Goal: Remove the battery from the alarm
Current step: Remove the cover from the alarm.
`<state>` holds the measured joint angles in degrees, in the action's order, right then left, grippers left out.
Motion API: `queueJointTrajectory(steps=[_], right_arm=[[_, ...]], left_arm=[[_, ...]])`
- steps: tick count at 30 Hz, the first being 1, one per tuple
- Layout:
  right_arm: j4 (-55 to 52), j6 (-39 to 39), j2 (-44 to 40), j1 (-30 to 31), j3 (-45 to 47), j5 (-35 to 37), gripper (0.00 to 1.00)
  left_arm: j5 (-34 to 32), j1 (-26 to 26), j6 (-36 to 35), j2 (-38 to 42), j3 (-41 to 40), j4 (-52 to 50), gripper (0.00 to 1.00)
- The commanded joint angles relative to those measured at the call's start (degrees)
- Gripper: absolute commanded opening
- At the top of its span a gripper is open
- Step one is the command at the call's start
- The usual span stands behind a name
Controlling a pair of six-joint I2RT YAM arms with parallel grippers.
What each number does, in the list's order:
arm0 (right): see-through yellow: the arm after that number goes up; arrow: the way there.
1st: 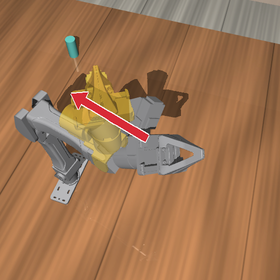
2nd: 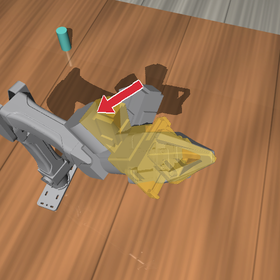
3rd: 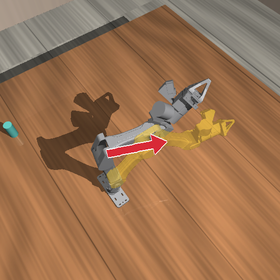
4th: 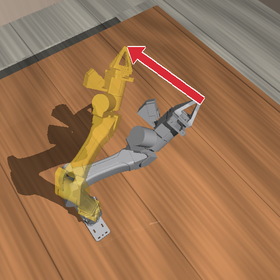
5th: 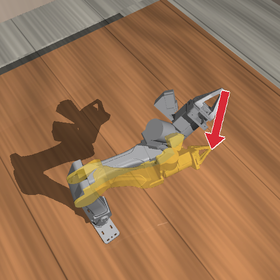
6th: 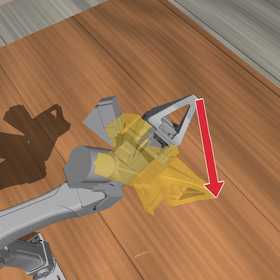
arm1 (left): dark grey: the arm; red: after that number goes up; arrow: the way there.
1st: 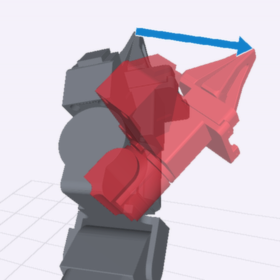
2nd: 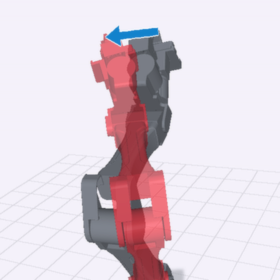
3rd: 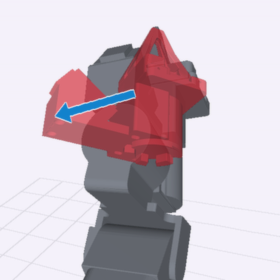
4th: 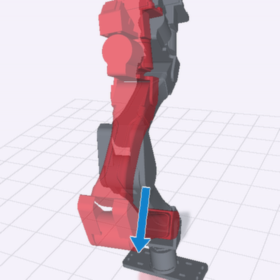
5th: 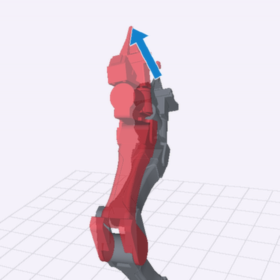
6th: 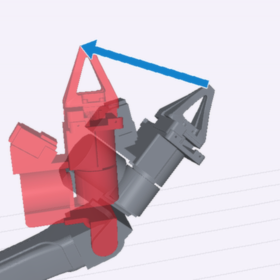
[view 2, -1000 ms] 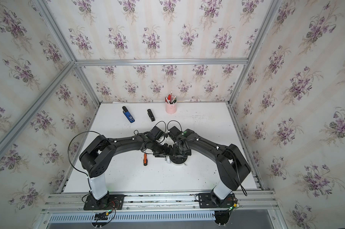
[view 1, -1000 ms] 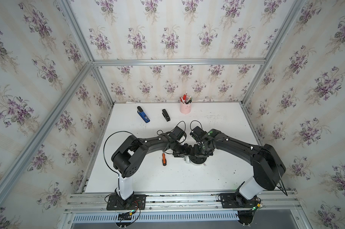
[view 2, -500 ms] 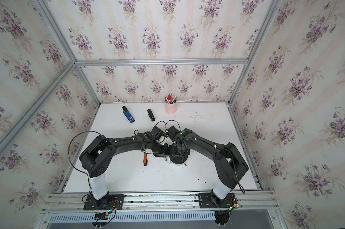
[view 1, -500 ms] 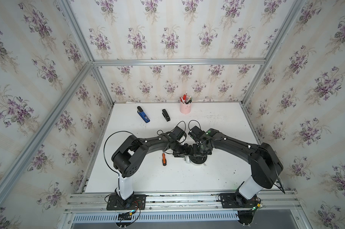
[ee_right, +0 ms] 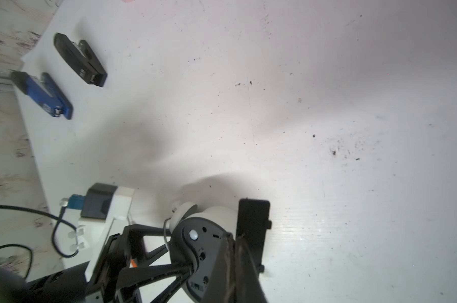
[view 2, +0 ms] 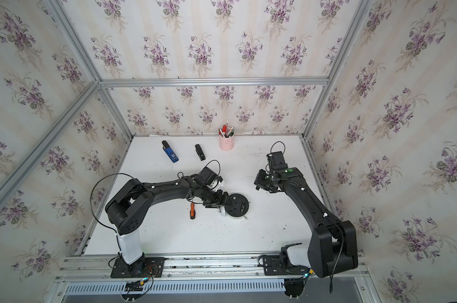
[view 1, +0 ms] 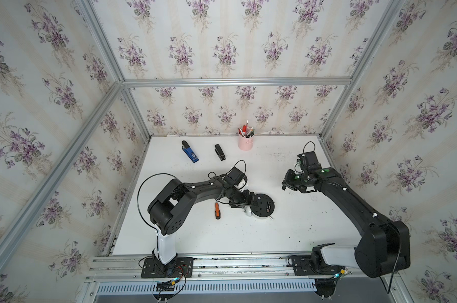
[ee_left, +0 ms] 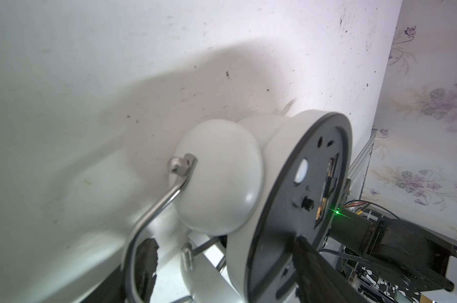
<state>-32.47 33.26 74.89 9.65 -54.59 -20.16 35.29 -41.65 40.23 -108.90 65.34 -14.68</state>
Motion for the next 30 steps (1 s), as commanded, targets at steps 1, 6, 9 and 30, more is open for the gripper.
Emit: queueJointTrajectory(steps=[1,6,9,30], right_arm=[[18.25,3.22,-0.45,-4.51,4.78,-18.26,0.0],[17.83,2.62,5.83,-4.9,6.75,-14.82,0.0],[19.82,5.01,8.03,-5.67,9.03,-12.68,0.0],[24.26,11.48,14.1,-6.49,13.71,1.37,0.24]], left_arm=[[-4.4,-0.08,-0.88,0.0,-0.5,-4.22,0.81],[-4.35,-0.07,-0.95,0.09,-0.69,-4.22,0.81],[-4.35,-0.1,-0.95,0.18,-0.81,-4.18,0.81],[-4.11,-0.04,-1.26,0.2,-0.73,-4.57,0.81]])
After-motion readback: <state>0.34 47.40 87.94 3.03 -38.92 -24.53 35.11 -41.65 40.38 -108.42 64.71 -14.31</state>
